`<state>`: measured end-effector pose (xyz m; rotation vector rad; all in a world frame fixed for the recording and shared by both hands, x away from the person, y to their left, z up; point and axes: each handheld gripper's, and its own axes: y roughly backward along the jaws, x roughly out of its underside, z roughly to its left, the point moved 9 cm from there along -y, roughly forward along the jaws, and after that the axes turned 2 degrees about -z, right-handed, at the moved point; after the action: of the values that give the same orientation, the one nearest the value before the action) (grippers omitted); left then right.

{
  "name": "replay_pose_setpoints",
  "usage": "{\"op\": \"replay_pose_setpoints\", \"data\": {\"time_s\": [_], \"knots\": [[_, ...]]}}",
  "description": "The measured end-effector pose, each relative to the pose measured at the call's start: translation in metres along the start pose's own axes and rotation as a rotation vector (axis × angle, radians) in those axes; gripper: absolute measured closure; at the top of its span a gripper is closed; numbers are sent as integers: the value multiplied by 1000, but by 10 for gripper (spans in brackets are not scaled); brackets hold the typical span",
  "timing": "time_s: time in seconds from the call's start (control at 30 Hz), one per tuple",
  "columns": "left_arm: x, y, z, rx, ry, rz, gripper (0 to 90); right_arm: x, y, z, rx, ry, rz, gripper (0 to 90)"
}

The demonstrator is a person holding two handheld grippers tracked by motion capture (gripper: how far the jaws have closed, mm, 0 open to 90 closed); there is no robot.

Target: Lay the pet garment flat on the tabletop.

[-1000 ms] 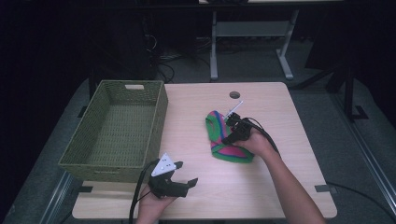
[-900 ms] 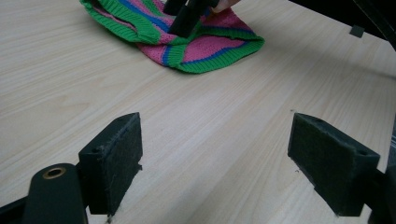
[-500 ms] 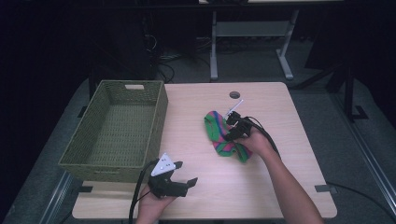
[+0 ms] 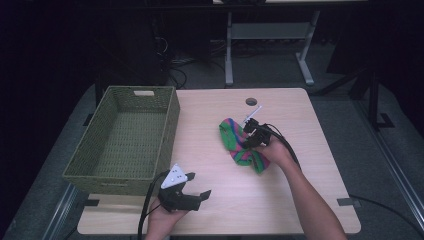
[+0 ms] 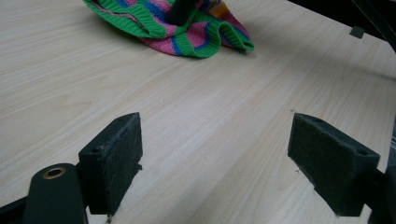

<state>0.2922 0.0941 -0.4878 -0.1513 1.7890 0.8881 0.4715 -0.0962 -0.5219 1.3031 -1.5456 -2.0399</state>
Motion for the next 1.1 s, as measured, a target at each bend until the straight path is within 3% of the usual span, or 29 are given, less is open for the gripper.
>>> {"op": "replay_pose_setpoints", "data": {"time_s": [0.23,0.73,1.1], "knots": [[0,-1,-1,1,0,3,173,-4,11,-1,-18,-15,-35,754],[0,-1,-2,2,-6,4,173,-11,59,0,-53,-27,-134,756],[0,-1,-3,7,2,4,174,-16,89,10,-27,22,-174,755]]}}
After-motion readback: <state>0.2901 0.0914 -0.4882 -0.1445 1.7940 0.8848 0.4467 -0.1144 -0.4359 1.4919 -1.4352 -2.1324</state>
